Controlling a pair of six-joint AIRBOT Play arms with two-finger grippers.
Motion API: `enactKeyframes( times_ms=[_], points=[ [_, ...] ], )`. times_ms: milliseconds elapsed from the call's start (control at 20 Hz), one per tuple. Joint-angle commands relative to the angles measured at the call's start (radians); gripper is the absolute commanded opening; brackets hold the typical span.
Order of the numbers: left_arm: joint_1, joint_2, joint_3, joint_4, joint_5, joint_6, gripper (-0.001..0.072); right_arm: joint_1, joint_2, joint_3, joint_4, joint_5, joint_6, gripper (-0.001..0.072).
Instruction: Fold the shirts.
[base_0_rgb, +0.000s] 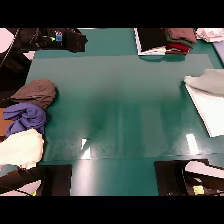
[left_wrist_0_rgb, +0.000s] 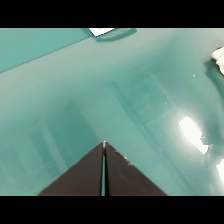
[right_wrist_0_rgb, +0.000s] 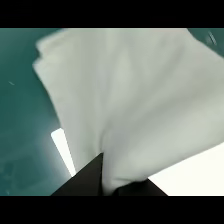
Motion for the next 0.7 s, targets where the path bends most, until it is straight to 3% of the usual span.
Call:
enactKeyframes(
  times_ms=[0, 200, 250, 300, 350, 500, 650],
  points=[
    [0.0, 0.0, 0.0, 0.001, 0.0, 0.006, 0.0024, -0.05, 0.057, -0.152, -0.058, 0.014, 0.001, 0.0022],
    [0.0, 0.0, 0.0, 0.001, -0.001, 0.006, 0.0024, -0.13, 0.107, -0.289, -0.077, 0.008, -0.001, 0.0044],
    [0.0, 0.0, 0.0, 0.001, -0.001, 0.006, 0.0024, -0.155, 0.115, -0.31, -0.078, 0.005, -0.002, 0.0235],
    [0.0, 0.0, 0.0, 0.001, -0.001, 0.006, 0.0024, -0.18, 0.119, -0.324, -0.078, -0.005, -0.002, 0.0471],
    [0.0, 0.0, 0.0, 0.001, 0.0, 0.006, 0.0024, -0.209, 0.12, -0.327, -0.077, -0.003, -0.002, 0.0647],
    [0.0, 0.0, 0.0, 0.001, 0.0, 0.006, 0.0024, -0.254, 0.137, -0.319, -0.062, -0.006, -0.001, 0.0661],
    [0.0, 0.0, 0.0, 0.0, 0.001, 0.005, 0.0025, -0.198, 0.198, -0.319, 0.085, -0.089, -0.002, 0.0657]
  ],
)
